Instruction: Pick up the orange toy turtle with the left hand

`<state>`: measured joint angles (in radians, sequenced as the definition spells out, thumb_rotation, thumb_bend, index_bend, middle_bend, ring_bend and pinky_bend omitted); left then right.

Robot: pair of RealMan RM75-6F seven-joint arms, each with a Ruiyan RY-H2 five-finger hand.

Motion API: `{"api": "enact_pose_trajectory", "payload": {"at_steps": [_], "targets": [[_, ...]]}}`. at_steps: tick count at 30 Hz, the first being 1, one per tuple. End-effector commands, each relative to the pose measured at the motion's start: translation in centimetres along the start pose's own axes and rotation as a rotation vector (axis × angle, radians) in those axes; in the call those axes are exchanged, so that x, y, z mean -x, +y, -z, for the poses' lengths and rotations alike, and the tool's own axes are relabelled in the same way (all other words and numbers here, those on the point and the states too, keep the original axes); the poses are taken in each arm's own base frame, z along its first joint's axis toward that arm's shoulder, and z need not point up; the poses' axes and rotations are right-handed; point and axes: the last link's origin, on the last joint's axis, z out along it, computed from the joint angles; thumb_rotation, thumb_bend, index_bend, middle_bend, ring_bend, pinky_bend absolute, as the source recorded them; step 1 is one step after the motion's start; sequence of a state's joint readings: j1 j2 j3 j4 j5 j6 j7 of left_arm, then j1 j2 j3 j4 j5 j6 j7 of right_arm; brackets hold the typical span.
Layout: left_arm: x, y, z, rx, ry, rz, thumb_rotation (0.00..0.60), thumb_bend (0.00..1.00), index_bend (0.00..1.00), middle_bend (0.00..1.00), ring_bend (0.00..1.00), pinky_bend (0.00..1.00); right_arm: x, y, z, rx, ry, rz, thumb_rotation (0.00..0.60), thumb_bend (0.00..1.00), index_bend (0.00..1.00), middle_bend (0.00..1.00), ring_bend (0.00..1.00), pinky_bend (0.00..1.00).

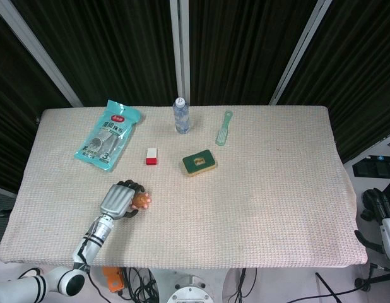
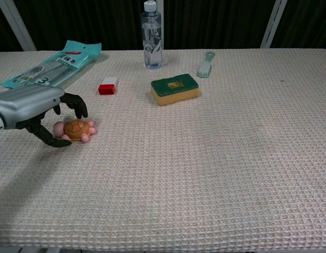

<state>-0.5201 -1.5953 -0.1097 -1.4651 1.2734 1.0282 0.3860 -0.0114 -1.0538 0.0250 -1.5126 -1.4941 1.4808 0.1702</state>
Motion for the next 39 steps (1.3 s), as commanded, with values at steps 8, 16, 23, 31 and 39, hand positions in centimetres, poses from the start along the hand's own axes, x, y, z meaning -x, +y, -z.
{"api": "enact_pose_trajectory", "payload": {"at_steps": [8, 16, 23, 31, 39], "targets": [[0.4, 0.0, -0.5, -0.012, 0.0, -0.003, 0.6, 0.24, 0.43, 0.47, 0.36, 0.46, 0.0, 0.1, 0.0, 0.006, -0.002, -0.001, 0.6, 0.16, 0.0, 0.0, 0.0, 0.0], [0.4, 0.1, -0.6, -0.01, 0.033, -0.006, 0.6, 0.32, 0.6, 0.63, 0.5, 0.6, 0.1, 0.3, 0.0, 0.009, -0.005, -0.001, 0.6, 0.16, 0.0, 0.0, 0.0, 0.0], [0.5, 0.1, -0.6, 0.005, 0.057, -0.012, 0.6, 0.34, 0.73, 0.77, 0.64, 0.71, 0.1, 0.3, 0.0, 0.011, -0.003, -0.001, 0.6, 0.16, 0.0, 0.0, 0.0, 0.0], [0.8, -0.2, -0.5, -0.008, 0.061, 0.0, 0.6, 0.32, 0.74, 0.77, 0.63, 0.7, 0.1, 0.4, 0.1, 0.015, 0.001, -0.001, 0.6, 0.16, 0.0, 0.0, 0.0, 0.0], [0.4, -0.6, 0.5, -0.002, 0.03, -0.018, 0.6, 0.17, 0.5, 0.36, 0.18, 0.38, 0.0, 0.4, 0.1, 0.013, 0.005, -0.001, 0.6, 0.16, 0.0, 0.0, 0.0, 0.0]]}}
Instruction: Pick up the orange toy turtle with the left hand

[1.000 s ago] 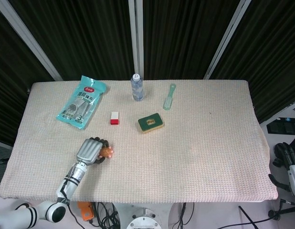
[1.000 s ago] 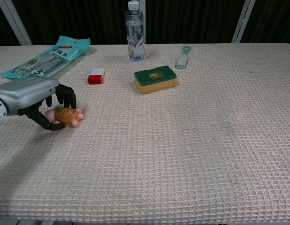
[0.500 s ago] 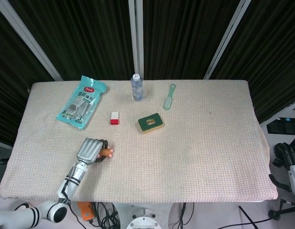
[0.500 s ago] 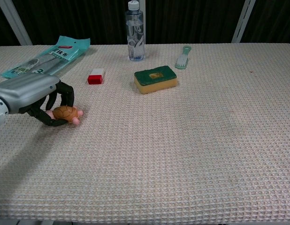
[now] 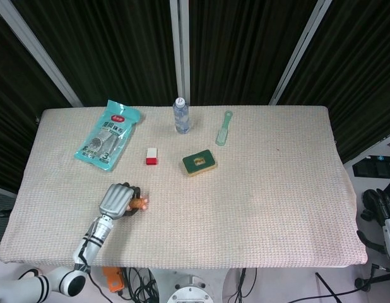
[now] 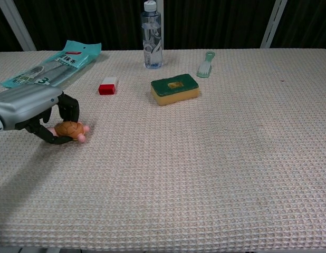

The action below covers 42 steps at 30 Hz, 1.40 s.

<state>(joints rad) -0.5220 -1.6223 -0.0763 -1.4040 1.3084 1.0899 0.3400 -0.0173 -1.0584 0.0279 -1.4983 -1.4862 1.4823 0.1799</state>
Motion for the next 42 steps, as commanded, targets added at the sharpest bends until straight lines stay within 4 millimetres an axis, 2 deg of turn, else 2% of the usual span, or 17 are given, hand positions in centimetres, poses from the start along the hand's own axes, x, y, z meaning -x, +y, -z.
{"api": "enact_pose_trajectory", "payload": {"at_steps": [1, 6, 13, 25, 31, 37, 42], "targets": [[-0.1, -0.2, 0.6, -0.003, -0.024, -0.009, 0.6, 0.17, 0.49, 0.35, 0.17, 0.37, 0.0, 0.0, 0.0, -0.001, 0.002, 0.001, 0.6, 0.16, 0.0, 0.0, 0.0, 0.0], [-0.5, -0.3, 1.4, -0.021, -0.095, -0.028, 0.6, 0.17, 0.41, 0.28, 0.11, 0.32, -0.1, -0.1, 0.0, -0.001, 0.003, 0.003, 0.6, 0.16, 0.0, 0.0, 0.0, 0.0], [-1.1, -0.2, 1.8, -0.02, -0.105, -0.023, 0.6, 0.18, 0.4, 0.28, 0.11, 0.33, 0.0, -0.2, 0.0, -0.004, 0.002, 0.004, 0.6, 0.16, 0.0, 0.0, 0.0, 0.0], [-1.6, -0.1, 1.6, -0.007, -0.102, -0.014, 0.6, 0.26, 0.4, 0.34, 0.21, 0.42, 0.0, -0.1, 0.0, 0.0, -0.001, 0.003, 0.6, 0.16, 0.0, 0.0, 0.0, 0.0], [-1.1, -0.2, 1.0, -0.017, -0.1, -0.015, 0.6, 0.32, 0.5, 0.49, 0.35, 0.53, 0.1, -0.1, 0.0, -0.002, -0.007, 0.003, 0.6, 0.16, 0.0, 0.0, 0.0, 0.0], [-0.9, -0.2, 0.6, -0.02, -0.034, -0.005, 0.6, 0.35, 0.74, 0.75, 0.59, 0.76, 0.1, -0.1, 0.0, -0.001, -0.006, 0.003, 0.6, 0.16, 0.0, 0.0, 0.0, 0.0], [-0.5, -0.5, 0.4, -0.015, -0.024, -0.016, 0.6, 0.35, 0.8, 0.82, 0.65, 0.83, 0.1, -0.2, 0.0, -0.003, -0.007, 0.003, 0.6, 0.16, 0.0, 0.0, 0.0, 0.0]]}}
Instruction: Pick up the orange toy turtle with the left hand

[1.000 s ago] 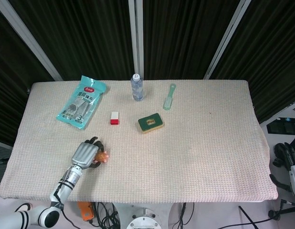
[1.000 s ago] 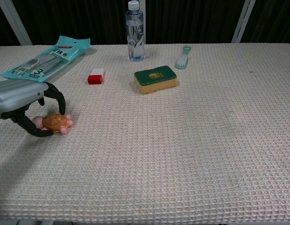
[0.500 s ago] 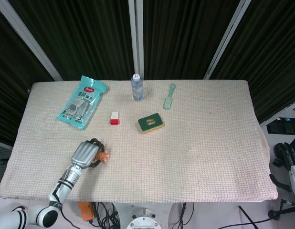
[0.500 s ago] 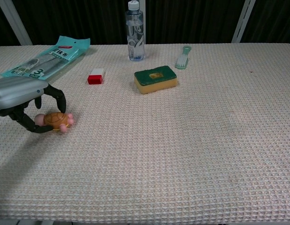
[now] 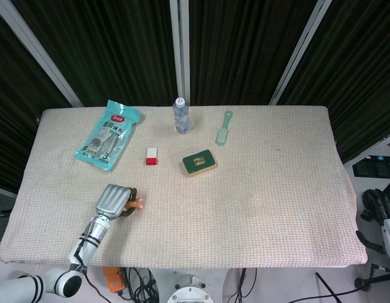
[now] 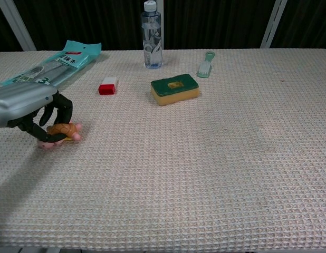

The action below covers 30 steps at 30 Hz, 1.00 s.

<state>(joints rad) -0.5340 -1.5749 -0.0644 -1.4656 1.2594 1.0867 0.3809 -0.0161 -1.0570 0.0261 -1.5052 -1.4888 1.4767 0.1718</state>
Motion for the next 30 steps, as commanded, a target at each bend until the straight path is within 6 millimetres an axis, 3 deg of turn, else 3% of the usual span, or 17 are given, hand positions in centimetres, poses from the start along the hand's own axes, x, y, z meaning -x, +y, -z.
{"api": "enact_pose_trajectory", "payload": {"at_steps": [1, 6, 9, 11, 14, 23, 25, 30], "targets": [[0.3, -0.1, 0.0, -0.001, -0.006, -0.002, 0.6, 0.35, 0.81, 0.82, 0.66, 0.83, 0.0, 0.0, 0.0, 0.0, 0.001, 0.0, 0.6, 0.16, 0.0, 0.0, 0.0, 0.0], [0.3, -0.2, 0.1, -0.006, -0.008, 0.023, 0.6, 0.34, 0.77, 0.79, 0.62, 0.81, -0.1, 0.0, 0.0, 0.001, 0.006, 0.0, 0.6, 0.16, 0.0, 0.0, 0.0, 0.0], [0.1, -0.2, 0.4, 0.017, -0.021, 0.022, 0.6, 0.28, 0.55, 0.59, 0.45, 0.67, -0.2, 0.0, 0.0, 0.001, 0.006, 0.0, 0.6, 0.16, 0.0, 0.0, 0.0, 0.0], [-0.2, -0.2, 0.5, 0.024, -0.013, 0.023, 0.6, 0.26, 0.48, 0.5, 0.37, 0.61, -0.1, 0.0, 0.0, 0.0, 0.006, 0.0, 0.6, 0.16, 0.0, 0.0, 0.0, 0.0], [-0.6, 0.0, 0.7, 0.033, -0.003, 0.023, 0.6, 0.25, 0.47, 0.47, 0.34, 0.59, -0.1, 0.0, 0.0, 0.001, 0.004, 0.0, 0.6, 0.16, 0.0, 0.0, 0.0, 0.0], [-0.4, 0.0, 0.8, 0.03, -0.035, 0.021, 0.6, 0.27, 0.48, 0.5, 0.37, 0.61, 0.0, 0.0, 0.1, 0.002, 0.001, 0.0, 0.6, 0.16, 0.0, 0.0, 0.0, 0.0], [-0.4, 0.0, 0.6, 0.025, -0.025, 0.02, 0.6, 0.29, 0.52, 0.55, 0.42, 0.64, 0.0, 0.0, 0.0, 0.002, 0.002, 0.0, 0.6, 0.16, 0.0, 0.0, 0.0, 0.0], [-0.6, 0.2, 0.3, 0.028, 0.048, 0.009, 0.6, 0.32, 0.77, 0.8, 0.64, 0.83, 0.1, 0.1, 0.0, 0.004, 0.0, 0.0, 0.6, 0.16, 0.0, 0.0, 0.0, 0.0]]}}
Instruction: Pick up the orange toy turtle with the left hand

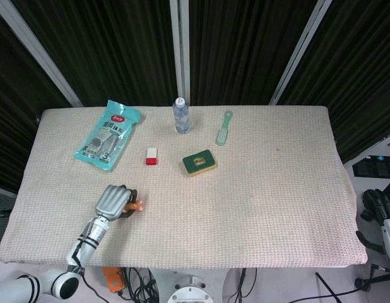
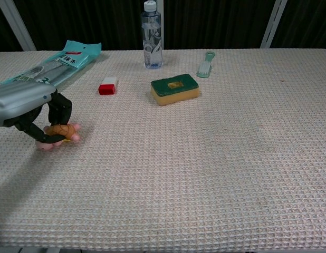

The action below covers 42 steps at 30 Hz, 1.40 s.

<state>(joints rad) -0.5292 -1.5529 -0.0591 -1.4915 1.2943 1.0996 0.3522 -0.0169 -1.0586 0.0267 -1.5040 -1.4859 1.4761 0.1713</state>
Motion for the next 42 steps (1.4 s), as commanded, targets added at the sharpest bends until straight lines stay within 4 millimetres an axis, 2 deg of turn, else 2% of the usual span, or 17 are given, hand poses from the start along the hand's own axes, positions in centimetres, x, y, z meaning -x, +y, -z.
{"api": "enact_pose_trajectory", "payload": {"at_steps": [1, 8, 10, 11, 13, 15, 16, 17, 19, 21, 26, 33, 37, 42], "targets": [[0.1, 0.0, -0.2, 0.005, 0.035, -0.012, 0.6, 0.32, 0.8, 0.83, 0.67, 0.86, 0.0, 0.0, 0.0, 0.0, -0.001, 0.0, 0.6, 0.16, 0.0, 0.0, 0.0, 0.0], [0.2, -0.1, -0.2, -0.003, 0.043, -0.004, 0.6, 0.32, 0.82, 0.87, 0.7, 0.89, 0.0, 0.1, 0.0, 0.001, 0.002, -0.001, 0.6, 0.16, 0.0, 0.0, 0.0, 0.0], [0.0, 0.0, -0.1, -0.004, 0.062, 0.009, 0.6, 0.31, 0.81, 0.85, 0.69, 0.88, 0.0, 0.1, 0.0, 0.002, 0.003, -0.001, 0.6, 0.16, 0.0, 0.0, 0.0, 0.0], [0.1, 0.0, -0.1, -0.002, 0.064, 0.008, 0.6, 0.3, 0.77, 0.82, 0.65, 0.85, -0.1, 0.1, 0.1, 0.002, 0.004, -0.001, 0.6, 0.16, 0.0, 0.0, 0.0, 0.0], [0.2, -0.3, 0.2, 0.009, 0.041, -0.009, 0.6, 0.25, 0.6, 0.66, 0.5, 0.71, -0.1, 0.1, 0.1, 0.001, 0.007, -0.001, 0.6, 0.16, 0.0, 0.0, 0.0, 0.0], [0.0, -0.4, 0.5, 0.015, 0.024, -0.017, 0.6, 0.19, 0.35, 0.4, 0.26, 0.49, -0.2, 0.0, 0.1, 0.0, 0.009, 0.0, 0.6, 0.16, 0.0, 0.0, 0.0, 0.0], [-0.1, -0.5, 0.6, 0.013, 0.023, -0.023, 0.6, 0.18, 0.28, 0.32, 0.17, 0.41, -0.2, 0.0, 0.1, -0.001, 0.01, -0.001, 0.6, 0.16, 0.0, 0.0, 0.0, 0.0], [-0.2, -0.6, 0.8, 0.01, 0.026, -0.029, 0.6, 0.16, 0.2, 0.19, 0.07, 0.29, -0.2, 0.0, 0.0, -0.003, 0.011, -0.001, 0.6, 0.16, 0.0, 0.0, 0.0, 0.0], [-0.7, -0.9, 1.3, -0.005, 0.046, -0.04, 0.6, 0.14, 0.13, 0.07, 0.0, 0.14, -0.3, -0.2, 0.0, -0.006, 0.015, -0.002, 0.6, 0.16, 0.0, 0.0, 0.0, 0.0], [-1.2, -1.5, 2.1, -0.025, 0.07, -0.047, 0.6, 0.13, 0.1, 0.01, 0.0, 0.05, -0.4, -0.3, 0.0, -0.009, 0.017, -0.003, 0.6, 0.16, 0.0, 0.0, 0.0, 0.0], [-2.9, -3.4, 5.0, -0.09, 0.111, -0.055, 0.6, 0.11, 0.1, 0.0, 0.0, 0.03, -0.6, -0.7, -0.2, -0.008, 0.029, -0.008, 0.6, 0.16, 0.0, 0.0, 0.0, 0.0], [-5.0, -8.1, 11.5, -0.238, 0.197, -0.002, 0.6, 0.11, 0.1, 0.01, 0.0, 0.03, -0.2, -2.0, -0.6, -0.028, 0.017, 0.0, 0.6, 0.16, 0.0, 0.0, 0.0, 0.0], [-4.6, -10.3, 14.9, -0.323, 0.228, 0.027, 0.6, 0.11, 0.1, 0.02, 0.0, 0.03, 0.0, -2.5, -0.6, -0.04, 0.011, 0.008, 0.6, 0.16, 0.0, 0.0, 0.0, 0.0], [-3.5, -12.1, 17.4, -0.387, 0.241, 0.071, 0.6, 0.11, 0.1, 0.02, 0.0, 0.03, 0.2, -2.9, -0.3, -0.054, 0.003, 0.015, 0.6, 0.16, 0.0, 0.0, 0.0, 0.0]]}}
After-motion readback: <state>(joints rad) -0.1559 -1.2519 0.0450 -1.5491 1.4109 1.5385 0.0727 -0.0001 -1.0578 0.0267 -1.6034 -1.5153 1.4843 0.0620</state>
